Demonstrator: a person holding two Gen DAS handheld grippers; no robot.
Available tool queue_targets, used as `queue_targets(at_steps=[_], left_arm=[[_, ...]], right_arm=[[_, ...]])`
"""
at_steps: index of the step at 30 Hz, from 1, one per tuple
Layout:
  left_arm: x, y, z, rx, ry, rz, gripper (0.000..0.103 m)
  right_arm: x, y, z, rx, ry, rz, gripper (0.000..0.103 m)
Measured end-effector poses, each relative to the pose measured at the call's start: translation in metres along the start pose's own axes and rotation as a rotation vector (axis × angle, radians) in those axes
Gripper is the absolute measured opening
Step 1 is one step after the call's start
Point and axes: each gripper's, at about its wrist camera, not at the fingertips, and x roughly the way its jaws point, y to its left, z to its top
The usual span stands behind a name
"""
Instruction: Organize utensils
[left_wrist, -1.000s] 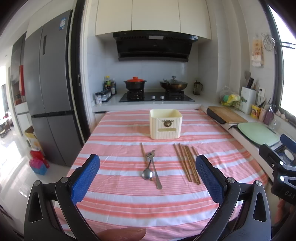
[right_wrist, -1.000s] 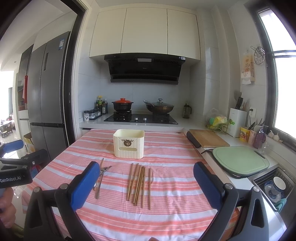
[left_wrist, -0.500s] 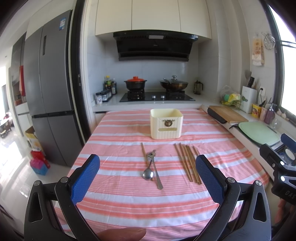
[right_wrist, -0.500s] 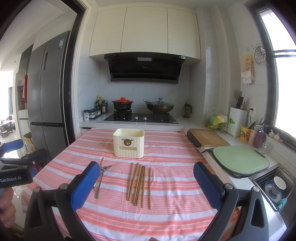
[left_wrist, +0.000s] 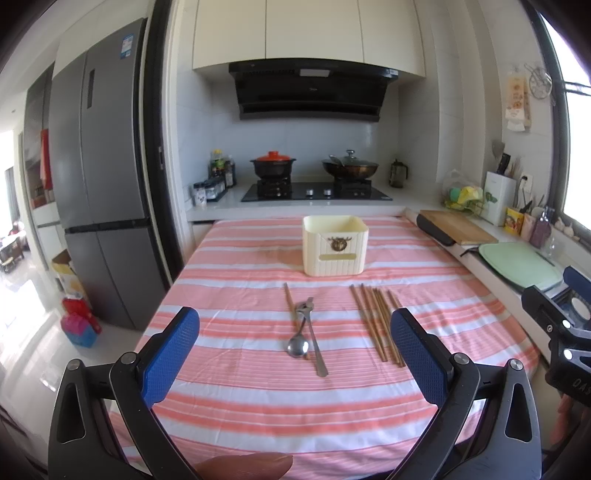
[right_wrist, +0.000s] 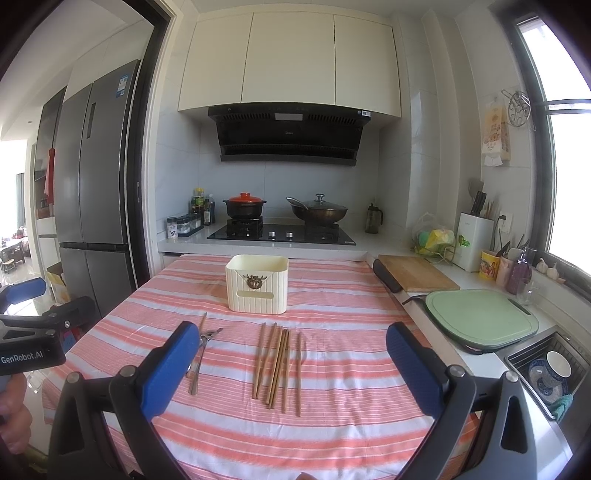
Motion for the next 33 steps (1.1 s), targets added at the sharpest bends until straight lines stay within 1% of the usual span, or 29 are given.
queue_targets(at_steps=[14,24,28,33], left_arm=[[-0.001,0.000,-0.001,-0.005,-0.003,0.007,0.103],[0.008,-0.003,-0.003,-0.017,0.034,-0.017,0.103],[0.015,-0.003,-0.005,-0.010,0.040,-0.005,0.103],[0.029,0.003,-0.005,-0.010,0.066,0.002,0.103]], right_arm=[[0.000,0.000,0.000,0.004,-0.002,-0.001,0.103],[0.006,-0.004,-0.002,0.023,0.013,0.001,0.103],[0.010,-0.005,-0.004,0.027,0.021,-0.001,0.103],[0.015,-0.009,-0.006,0.037,0.035,-0.002,0.103]])
